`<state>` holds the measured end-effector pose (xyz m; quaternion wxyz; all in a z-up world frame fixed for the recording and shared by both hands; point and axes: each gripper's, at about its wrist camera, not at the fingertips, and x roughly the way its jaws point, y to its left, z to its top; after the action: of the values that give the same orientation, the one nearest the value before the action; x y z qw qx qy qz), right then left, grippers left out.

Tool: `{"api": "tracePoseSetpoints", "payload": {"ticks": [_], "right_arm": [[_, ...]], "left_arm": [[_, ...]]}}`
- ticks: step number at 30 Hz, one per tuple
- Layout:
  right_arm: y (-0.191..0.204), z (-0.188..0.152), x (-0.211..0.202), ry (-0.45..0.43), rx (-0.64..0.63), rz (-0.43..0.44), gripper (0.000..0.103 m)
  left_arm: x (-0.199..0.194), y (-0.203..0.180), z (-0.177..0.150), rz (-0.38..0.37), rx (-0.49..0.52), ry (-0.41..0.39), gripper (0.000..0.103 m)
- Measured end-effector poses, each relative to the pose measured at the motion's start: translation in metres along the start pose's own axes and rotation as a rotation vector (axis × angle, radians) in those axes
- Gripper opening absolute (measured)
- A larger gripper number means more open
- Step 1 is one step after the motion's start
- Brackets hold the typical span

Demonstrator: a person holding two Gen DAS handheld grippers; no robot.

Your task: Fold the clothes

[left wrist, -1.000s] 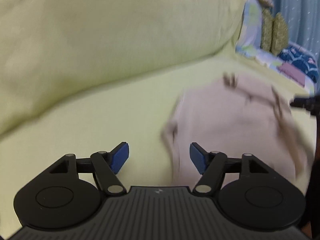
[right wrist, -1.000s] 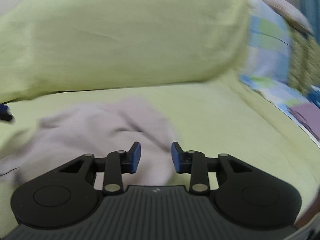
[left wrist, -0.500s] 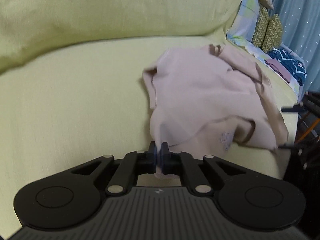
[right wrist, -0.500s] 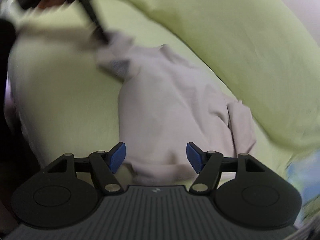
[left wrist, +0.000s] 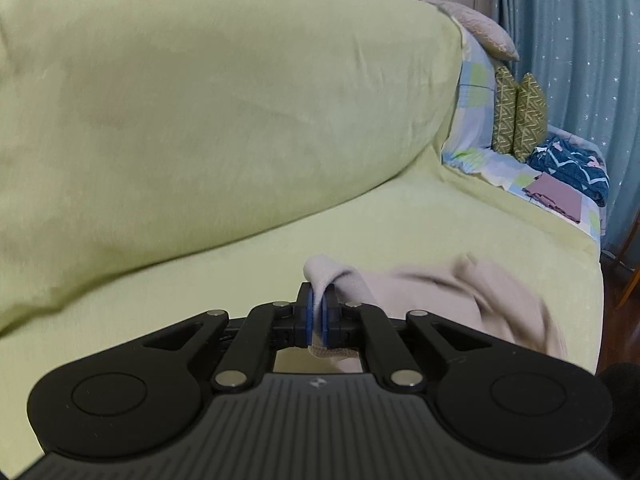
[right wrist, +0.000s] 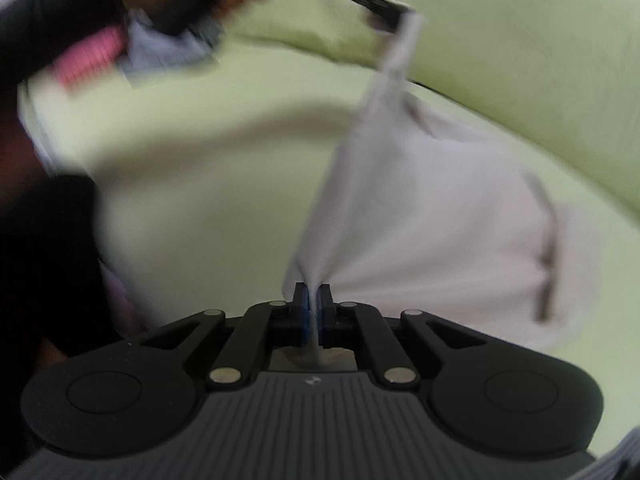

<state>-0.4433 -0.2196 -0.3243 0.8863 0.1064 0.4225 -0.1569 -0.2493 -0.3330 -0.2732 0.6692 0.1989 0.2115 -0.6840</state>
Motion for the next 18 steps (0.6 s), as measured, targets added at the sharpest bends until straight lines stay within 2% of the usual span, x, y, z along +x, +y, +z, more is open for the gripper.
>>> {"api": "tracePoseSetpoints", "payload": {"ticks": [2, 3, 4, 5, 6, 7, 9, 12, 14, 16, 18], "right_arm": [[0.029, 0.018, 0.012, -0.043, 0.096, 0.121, 0.003], [0.042, 0.025, 0.021, -0.056, 0.131, 0.166, 0.003], [0.048, 0.027, 0.029, -0.06, 0.146, 0.185, 0.003], [0.055, 0.03, 0.038, -0.06, 0.16, 0.205, 0.004], [0.064, 0.034, 0.048, -0.047, 0.163, 0.225, 0.009], [0.066, 0.036, 0.054, -0.032, 0.148, 0.235, 0.016], [0.069, 0.035, 0.053, -0.032, 0.111, 0.241, 0.019], [0.059, 0.031, 0.036, -0.069, 0.017, 0.186, 0.023], [0.046, 0.033, 0.024, -0.089, -0.023, 0.133, 0.029], [0.022, 0.038, 0.021, -0.093, -0.061, 0.029, 0.035], [0.002, 0.043, 0.026, -0.091, -0.09, -0.039, 0.041]], "left_arm": [[-0.007, 0.0, -0.002, 0.018, 0.012, 0.03, 0.004], [-0.012, 0.003, -0.006, 0.028, 0.014, 0.045, 0.009], [-0.015, 0.003, -0.009, 0.034, 0.014, 0.05, 0.015], [-0.023, 0.007, -0.016, 0.049, 0.005, 0.059, 0.033], [-0.032, 0.012, -0.024, 0.065, -0.009, 0.067, 0.04], [-0.041, 0.017, -0.033, 0.08, -0.022, 0.075, 0.045], [-0.066, 0.029, -0.064, 0.122, -0.064, 0.099, 0.049], [-0.086, 0.038, -0.1, 0.15, -0.134, 0.125, 0.052], [-0.095, 0.041, -0.134, 0.143, -0.225, 0.156, 0.052], [-0.094, 0.039, -0.166, 0.132, -0.315, 0.197, 0.052], [-0.09, 0.033, -0.184, 0.11, -0.365, 0.221, 0.052]]}}
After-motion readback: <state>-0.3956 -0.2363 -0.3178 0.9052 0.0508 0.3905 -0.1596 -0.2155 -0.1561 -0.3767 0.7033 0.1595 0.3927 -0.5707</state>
